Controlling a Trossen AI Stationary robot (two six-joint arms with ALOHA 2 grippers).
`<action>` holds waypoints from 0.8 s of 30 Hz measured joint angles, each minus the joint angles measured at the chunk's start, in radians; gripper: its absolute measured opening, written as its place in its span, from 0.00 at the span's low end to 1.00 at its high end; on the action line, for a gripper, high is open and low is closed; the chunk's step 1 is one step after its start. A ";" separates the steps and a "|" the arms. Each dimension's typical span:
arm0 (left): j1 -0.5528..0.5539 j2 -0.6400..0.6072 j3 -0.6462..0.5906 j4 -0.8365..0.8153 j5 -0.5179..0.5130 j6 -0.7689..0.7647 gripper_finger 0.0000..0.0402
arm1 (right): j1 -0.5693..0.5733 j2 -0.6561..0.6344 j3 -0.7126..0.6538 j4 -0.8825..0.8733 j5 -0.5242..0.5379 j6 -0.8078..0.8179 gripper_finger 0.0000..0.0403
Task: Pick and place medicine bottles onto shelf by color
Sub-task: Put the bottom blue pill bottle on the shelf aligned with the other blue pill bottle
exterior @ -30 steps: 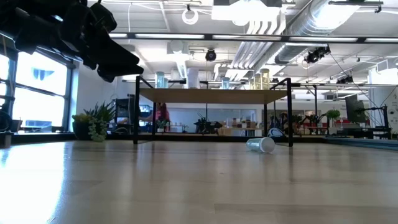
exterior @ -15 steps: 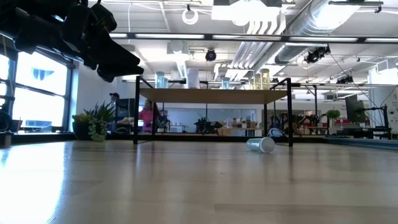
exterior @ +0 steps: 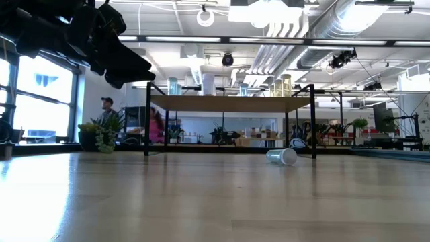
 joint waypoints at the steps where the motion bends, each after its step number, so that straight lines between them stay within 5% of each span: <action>1: 0.000 0.000 0.000 0.000 0.000 0.000 0.52 | 0.000 0.000 0.000 0.000 0.000 0.022 0.47; 24: 0.000 0.000 0.000 0.000 0.000 -0.003 0.52 | 0.000 0.236 0.000 0.050 -0.090 0.140 0.47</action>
